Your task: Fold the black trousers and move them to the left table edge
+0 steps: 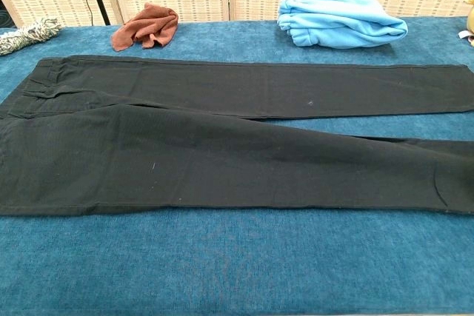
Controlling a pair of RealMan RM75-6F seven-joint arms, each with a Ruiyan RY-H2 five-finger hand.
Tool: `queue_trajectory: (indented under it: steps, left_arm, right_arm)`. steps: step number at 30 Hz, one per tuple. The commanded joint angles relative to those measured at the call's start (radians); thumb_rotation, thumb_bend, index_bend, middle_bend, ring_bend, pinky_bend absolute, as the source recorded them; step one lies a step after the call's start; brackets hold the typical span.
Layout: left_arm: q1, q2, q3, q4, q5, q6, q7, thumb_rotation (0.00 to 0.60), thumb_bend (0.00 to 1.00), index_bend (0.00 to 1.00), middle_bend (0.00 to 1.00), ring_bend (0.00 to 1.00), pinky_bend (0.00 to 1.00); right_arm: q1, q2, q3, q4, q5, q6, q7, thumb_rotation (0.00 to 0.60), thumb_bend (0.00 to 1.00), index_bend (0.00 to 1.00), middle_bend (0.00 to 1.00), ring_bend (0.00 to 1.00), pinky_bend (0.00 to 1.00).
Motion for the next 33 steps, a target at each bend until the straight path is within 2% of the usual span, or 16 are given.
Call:
queue_trajectory:
  steps: [1, 5, 12, 16, 23, 33]
  left_arm:
    - [0.000, 0.000, 0.000, -0.001, -0.002, -0.001, 0.000, 0.600, 0.00, 0.00, 0.00, 0.00, 0.00]
    - [0.000, 0.001, -0.001, -0.003, -0.005, -0.002, 0.000, 0.600, 0.00, 0.00, 0.00, 0.00, 0.00]
    - [-0.001, 0.002, -0.004, -0.004, -0.015, -0.008, 0.001, 0.600, 0.00, 0.00, 0.00, 0.00, 0.00]
    - [-0.004, 0.004, -0.005, -0.007, -0.019, -0.016, 0.000, 0.600, 0.00, 0.00, 0.00, 0.00, 0.00]
    - [-0.005, 0.005, -0.005, -0.009, -0.023, -0.019, 0.001, 0.600, 0.00, 0.00, 0.00, 0.00, 0.00]
    - [-0.001, 0.014, -0.005, -0.009, -0.021, -0.013, -0.024, 0.600, 0.00, 0.00, 0.00, 0.00, 0.00]
  right_arm:
    - [0.006, -0.019, -0.004, 0.016, -0.004, -0.008, 0.014, 0.600, 0.00, 0.11, 0.00, 0.00, 0.00]
    - [0.017, -0.048, -0.003, 0.046, -0.005, -0.021, 0.014, 0.600, 0.00, 0.12, 0.00, 0.00, 0.00]
    - [0.031, -0.099, 0.007, 0.137, -0.001, -0.025, 0.045, 0.600, 0.00, 0.20, 0.00, 0.00, 0.00]
    - [0.037, -0.128, 0.014, 0.196, -0.012, -0.006, 0.069, 0.600, 0.00, 0.23, 0.01, 0.00, 0.06]
    - [0.050, -0.169, 0.027, 0.275, -0.017, 0.011, 0.093, 0.600, 0.00, 0.24, 0.02, 0.00, 0.07]
    - [0.056, -0.207, 0.024, 0.321, 0.002, -0.005, 0.105, 0.600, 0.00, 0.24, 0.03, 0.00, 0.07]
